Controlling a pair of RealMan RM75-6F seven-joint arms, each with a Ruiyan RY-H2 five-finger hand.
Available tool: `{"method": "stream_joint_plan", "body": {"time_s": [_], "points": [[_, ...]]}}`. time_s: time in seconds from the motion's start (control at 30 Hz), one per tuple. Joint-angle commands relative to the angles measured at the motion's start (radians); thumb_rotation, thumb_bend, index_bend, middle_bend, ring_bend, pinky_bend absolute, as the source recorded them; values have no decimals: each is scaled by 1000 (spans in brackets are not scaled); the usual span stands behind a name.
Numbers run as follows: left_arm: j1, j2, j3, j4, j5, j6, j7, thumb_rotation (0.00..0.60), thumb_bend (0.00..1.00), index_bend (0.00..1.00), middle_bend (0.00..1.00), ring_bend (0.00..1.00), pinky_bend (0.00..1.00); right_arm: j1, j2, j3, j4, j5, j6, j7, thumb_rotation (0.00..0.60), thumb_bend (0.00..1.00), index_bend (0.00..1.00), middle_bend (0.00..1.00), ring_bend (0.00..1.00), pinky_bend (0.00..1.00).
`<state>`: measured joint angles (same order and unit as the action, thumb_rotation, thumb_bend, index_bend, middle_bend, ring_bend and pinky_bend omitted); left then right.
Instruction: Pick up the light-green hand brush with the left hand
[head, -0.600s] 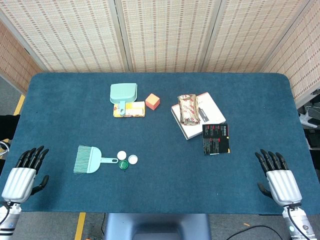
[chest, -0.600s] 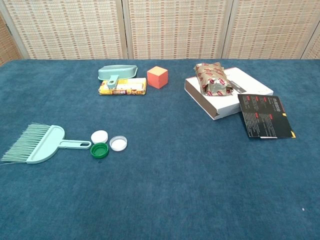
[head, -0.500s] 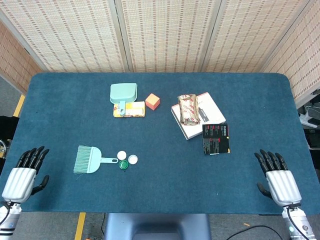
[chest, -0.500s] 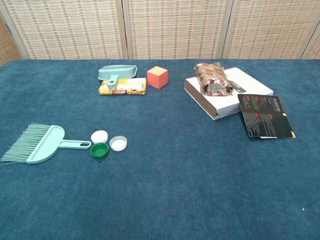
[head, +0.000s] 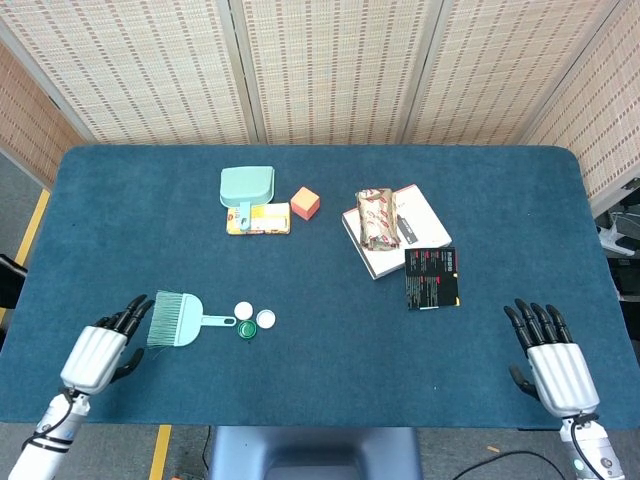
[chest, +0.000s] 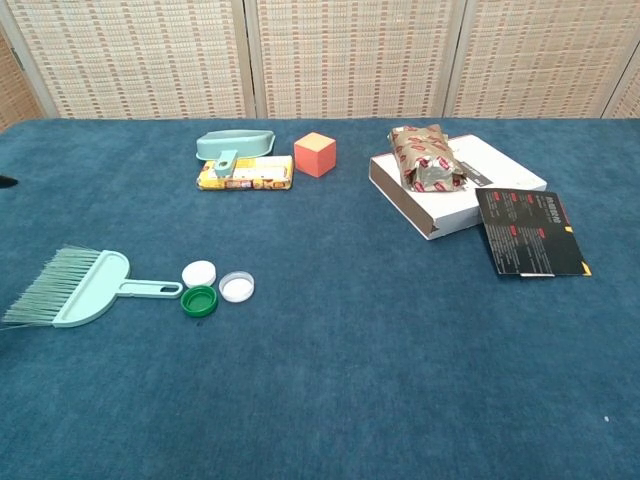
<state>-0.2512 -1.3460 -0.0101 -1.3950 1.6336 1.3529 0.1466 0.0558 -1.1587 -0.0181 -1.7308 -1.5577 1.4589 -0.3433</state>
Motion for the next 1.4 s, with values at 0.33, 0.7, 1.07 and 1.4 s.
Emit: {"method": "stream_joint_plan", "body": {"time_s": [0.33, 0.7, 1.07, 1.4], "points": [[-88, -153, -35, 33, -16, -75, 133, 600, 339, 228, 265, 632, 760, 6, -18, 32, 12, 52, -9, -22, 600, 224, 0, 0, 0, 0], [-170, -281, -67, 129, -108, -205, 225, 600, 317, 233, 256, 634, 763, 20, -42, 48, 20, 107, -41, -72, 600, 224, 0, 0, 0, 0], [-210, -349, -63, 209, -131, -233, 261, 600, 316, 279, 339, 647, 778, 20, -37, 55, 14, 125, -36, -72, 600, 224, 0, 0, 0, 0], [-229, -386, -64, 264, -159, -244, 282, 600, 317, 320, 374, 651, 784, 19, -29, 53, 10, 124, -31, -62, 600, 224, 0, 0, 0, 0]]}}
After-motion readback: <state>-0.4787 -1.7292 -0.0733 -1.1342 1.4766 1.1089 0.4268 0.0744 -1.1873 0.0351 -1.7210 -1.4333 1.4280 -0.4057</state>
